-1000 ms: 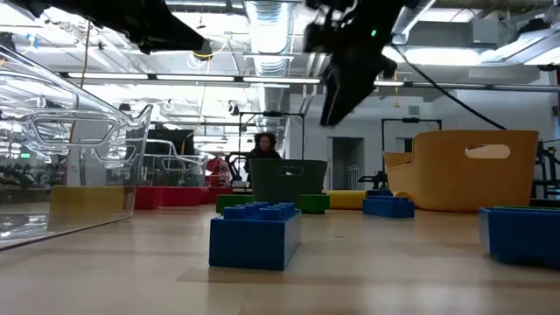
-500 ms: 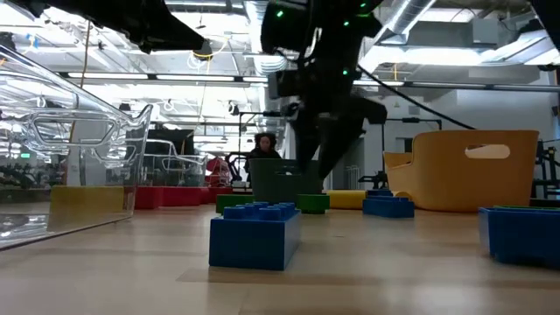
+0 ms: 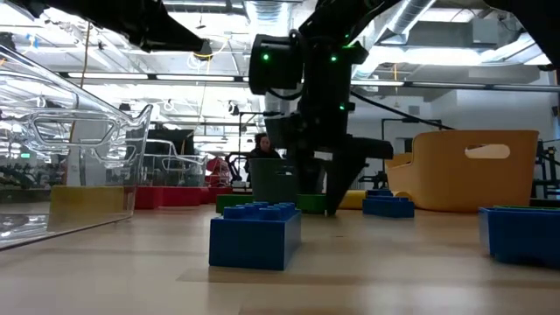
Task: Sort blocks
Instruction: Put the green game piece into the yellow bin
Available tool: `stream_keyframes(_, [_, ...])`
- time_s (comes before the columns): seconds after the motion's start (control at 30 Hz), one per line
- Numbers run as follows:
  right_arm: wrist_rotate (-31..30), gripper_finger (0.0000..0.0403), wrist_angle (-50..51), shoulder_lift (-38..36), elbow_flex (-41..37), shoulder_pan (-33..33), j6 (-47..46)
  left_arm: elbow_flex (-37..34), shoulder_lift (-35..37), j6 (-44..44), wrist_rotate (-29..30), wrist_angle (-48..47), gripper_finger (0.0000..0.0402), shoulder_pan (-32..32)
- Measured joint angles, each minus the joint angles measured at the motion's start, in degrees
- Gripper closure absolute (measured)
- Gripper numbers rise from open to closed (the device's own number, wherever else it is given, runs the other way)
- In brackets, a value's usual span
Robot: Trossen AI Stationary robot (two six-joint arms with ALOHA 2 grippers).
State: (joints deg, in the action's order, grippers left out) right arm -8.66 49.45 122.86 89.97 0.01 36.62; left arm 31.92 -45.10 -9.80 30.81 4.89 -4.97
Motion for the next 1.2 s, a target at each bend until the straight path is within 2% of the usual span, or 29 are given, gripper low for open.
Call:
stream_keyframes(0.23, [-0.5, 0.0295, 2.2, -2.8, 0.9, -0.6, -1.2, 0.0, 0.0, 0.0, 0.0, -1.0, 0.0262, 0.0])
stream_keyframes(0.4, [-1.5, 0.0301, 9.8, -7.8, 4.0, -2.0, -7.3, 0.0, 0.0, -0.9, 0.0, 0.1, 0.0262, 0.0])
stream_keyframes(0.53, [-4.2, 0.0301, 16.5, -15.3, 2.3, -4.6, -17.0, 0.0, 0.0, -0.9, 0.0, -0.5, 0.0262, 0.0])
stream_keyframes(0.7, [-6.7, 0.0301, 10.8, -31.1, -12.8, -7.4, -28.0, 0.0, 0.0, -1.4, 0.0, -1.9, 0.0262, -0.6])
stream_keyframes(0.83, [-15.2, 0.0301, 5.2, -44.6, -26.5, -6.0, -41.8, 0.0, 0.0, -3.4, 0.8, -1.0, 0.0262, -1.4])
stream_keyframes(0.93, [-22.1, 0.0301, -2.8, -53.0, -34.9, -3.0, -50.6, 0.0, 0.0, -4.7, 1.1, 0.8, 0.0262, -1.7])
stream_keyframes(1.03, [-26.2, 0.0301, -11.0, -58.9, -41.5, 0.4, -52.9, 0.0, -0.3, -6.0, 1.1, 3.5, 0.0262, -1.0])
stream_keyframes(1.2, [-29.6, 0.0299, -21.2, -64.1, -48.1, 1.2, -48.9, 0.0, -2.2, -10.6, 1.3, 9.1, 0.0262, 1.8])
